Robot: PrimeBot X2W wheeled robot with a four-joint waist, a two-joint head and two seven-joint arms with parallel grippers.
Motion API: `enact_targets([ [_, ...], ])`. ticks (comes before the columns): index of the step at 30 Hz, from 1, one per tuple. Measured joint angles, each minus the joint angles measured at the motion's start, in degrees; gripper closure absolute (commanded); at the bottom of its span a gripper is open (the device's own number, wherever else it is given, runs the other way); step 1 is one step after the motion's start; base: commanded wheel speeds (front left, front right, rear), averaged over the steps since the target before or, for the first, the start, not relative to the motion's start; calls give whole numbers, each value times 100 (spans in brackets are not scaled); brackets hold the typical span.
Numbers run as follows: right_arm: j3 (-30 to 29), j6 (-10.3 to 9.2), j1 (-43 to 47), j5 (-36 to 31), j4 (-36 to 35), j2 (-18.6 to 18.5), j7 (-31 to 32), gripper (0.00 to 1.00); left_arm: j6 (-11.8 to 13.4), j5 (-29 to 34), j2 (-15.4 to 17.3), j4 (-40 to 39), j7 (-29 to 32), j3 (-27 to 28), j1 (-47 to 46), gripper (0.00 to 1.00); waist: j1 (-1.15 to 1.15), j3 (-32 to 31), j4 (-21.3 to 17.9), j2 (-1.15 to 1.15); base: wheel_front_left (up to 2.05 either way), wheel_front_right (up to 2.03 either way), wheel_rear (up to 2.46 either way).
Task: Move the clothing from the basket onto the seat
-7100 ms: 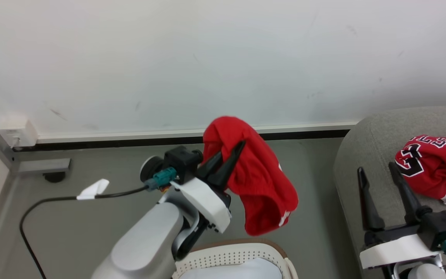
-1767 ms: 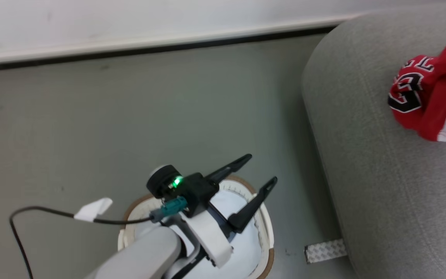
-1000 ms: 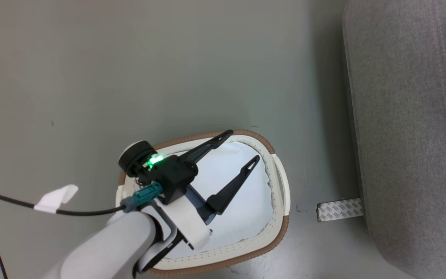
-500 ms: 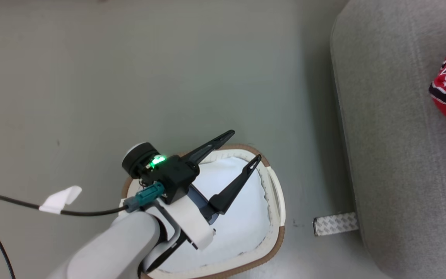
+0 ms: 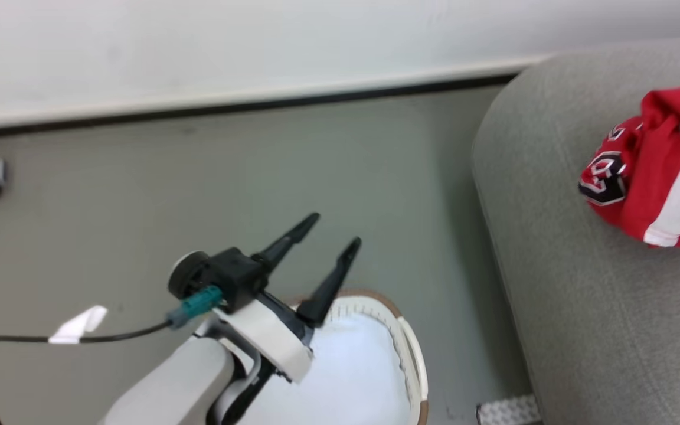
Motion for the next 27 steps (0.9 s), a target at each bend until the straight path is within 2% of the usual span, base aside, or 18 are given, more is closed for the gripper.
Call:
enact_targets([
  [5, 654, 0, 130, 508, -412, -324, -521, 0, 223, -196, -66, 113, -122, 428, 165, 0, 0, -483, 87, 0, 0, 0, 0],
  [11, 992, 0, 238, 828, -731, -256, -1176, 0, 410, -347, -27, 152, -168, 940, 483, 0, -1, -976, 282, 0, 0, 0, 0],
  [15, 1006, 1, 405, 1166, -1043, 177, -1475, 0, 513, -272, 82, 53, -183, 1296, 721, 0, 0, -1220, 431, 0, 0, 0, 0],
  [19, 912, 0, 784, 1196, -1384, 519, -1710, 0, 611, -202, 88, -78, -186, 1756, 1153, 0, -1, -1384, 567, 0, 0, 0, 0],
  [27, 426, 0, 1968, 637, -2170, 1645, -2158, 0, 619, 47, -94, -257, -186, 2666, 1990, 0, 0, -1514, 728, 0, 0, 0, 0],
])
